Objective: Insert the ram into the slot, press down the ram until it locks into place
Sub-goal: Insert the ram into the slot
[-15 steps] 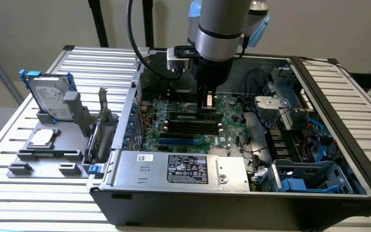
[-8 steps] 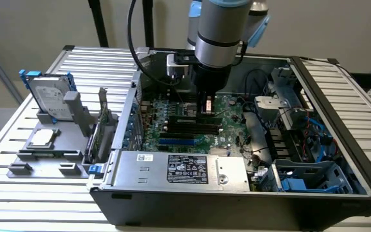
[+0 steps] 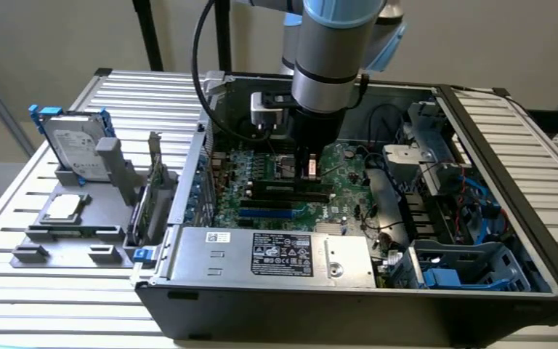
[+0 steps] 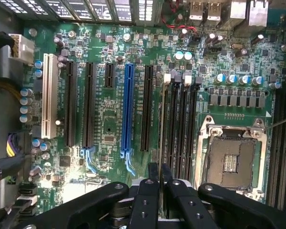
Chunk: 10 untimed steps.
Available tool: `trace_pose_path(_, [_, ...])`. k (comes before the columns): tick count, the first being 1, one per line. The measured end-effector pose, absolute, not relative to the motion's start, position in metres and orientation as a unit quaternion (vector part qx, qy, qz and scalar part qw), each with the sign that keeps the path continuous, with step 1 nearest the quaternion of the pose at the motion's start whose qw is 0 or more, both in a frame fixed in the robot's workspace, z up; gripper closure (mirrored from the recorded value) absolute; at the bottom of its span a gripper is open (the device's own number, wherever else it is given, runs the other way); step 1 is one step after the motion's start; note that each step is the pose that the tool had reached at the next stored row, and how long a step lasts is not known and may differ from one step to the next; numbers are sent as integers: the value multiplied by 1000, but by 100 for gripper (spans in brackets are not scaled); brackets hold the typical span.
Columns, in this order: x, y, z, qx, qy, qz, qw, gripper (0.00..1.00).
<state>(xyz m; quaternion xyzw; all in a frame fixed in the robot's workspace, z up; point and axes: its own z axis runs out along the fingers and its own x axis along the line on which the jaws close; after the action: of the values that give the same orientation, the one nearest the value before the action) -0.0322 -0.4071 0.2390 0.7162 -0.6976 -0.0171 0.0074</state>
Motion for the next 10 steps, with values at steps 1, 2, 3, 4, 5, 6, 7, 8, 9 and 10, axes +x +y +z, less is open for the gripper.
trace_pose_path(1, [-32, -407, 238, 716, -698, -17, 7, 87])
trace_pose_path(2, [-32, -407, 237, 716, -698, -17, 7, 87])
trace_pose_path(3, [-32, -407, 237, 716, -698, -17, 7, 87])
trace_pose_path(4, [-32, -407, 237, 716, -698, -16, 7, 87])
trace_pose_path(5, [-32, -407, 237, 716, -698, -16, 7, 87])
trace_pose_path(6, [-32, -407, 237, 716, -698, -17, 7, 87])
trace_pose_path(7, [-32, -407, 237, 716, -698, -17, 7, 87])
trace_pose_path(8, [-32, -407, 236, 716, -698, -17, 7, 87])
trace_pose_path(9, [-33, -407, 236, 716, -698, -17, 7, 87])
trace_pose_path(10, [-33, -407, 236, 716, -698, -17, 7, 87])
